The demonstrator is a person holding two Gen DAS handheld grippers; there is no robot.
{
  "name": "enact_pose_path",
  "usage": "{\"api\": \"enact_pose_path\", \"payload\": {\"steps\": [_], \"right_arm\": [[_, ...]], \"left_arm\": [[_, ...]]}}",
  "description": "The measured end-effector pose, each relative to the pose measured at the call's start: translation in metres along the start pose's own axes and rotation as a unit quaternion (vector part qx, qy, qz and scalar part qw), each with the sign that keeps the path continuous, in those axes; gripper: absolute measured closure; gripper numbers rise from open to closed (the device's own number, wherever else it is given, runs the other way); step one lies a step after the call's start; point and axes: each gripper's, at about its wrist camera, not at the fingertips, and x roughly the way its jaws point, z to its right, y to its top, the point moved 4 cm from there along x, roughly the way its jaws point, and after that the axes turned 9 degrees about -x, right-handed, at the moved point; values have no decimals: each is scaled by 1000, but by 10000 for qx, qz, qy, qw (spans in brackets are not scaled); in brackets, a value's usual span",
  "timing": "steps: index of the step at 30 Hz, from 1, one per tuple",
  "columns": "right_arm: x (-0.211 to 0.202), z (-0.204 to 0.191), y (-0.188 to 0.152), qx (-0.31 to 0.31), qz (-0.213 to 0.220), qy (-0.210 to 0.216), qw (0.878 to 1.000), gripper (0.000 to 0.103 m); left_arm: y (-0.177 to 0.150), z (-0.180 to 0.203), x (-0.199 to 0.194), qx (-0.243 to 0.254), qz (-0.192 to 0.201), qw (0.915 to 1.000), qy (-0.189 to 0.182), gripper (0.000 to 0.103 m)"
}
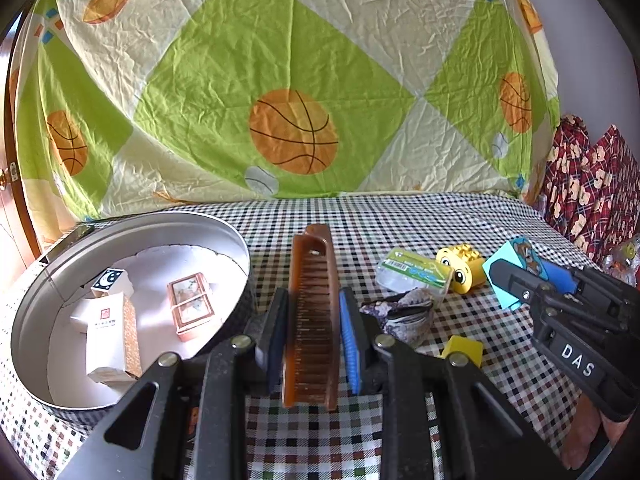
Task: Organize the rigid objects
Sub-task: 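Carry the brown comb and teal brick over the tin with both tools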
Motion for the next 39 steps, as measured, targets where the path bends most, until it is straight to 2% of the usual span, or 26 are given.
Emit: {"api": "enact_pose_path", "payload": {"steps": [39], "right_arm": [[-23, -6, 4, -24, 608, -92, 9981, 69]], "left_arm": [[4, -3, -19, -61, 487, 9988, 52, 79]]}}
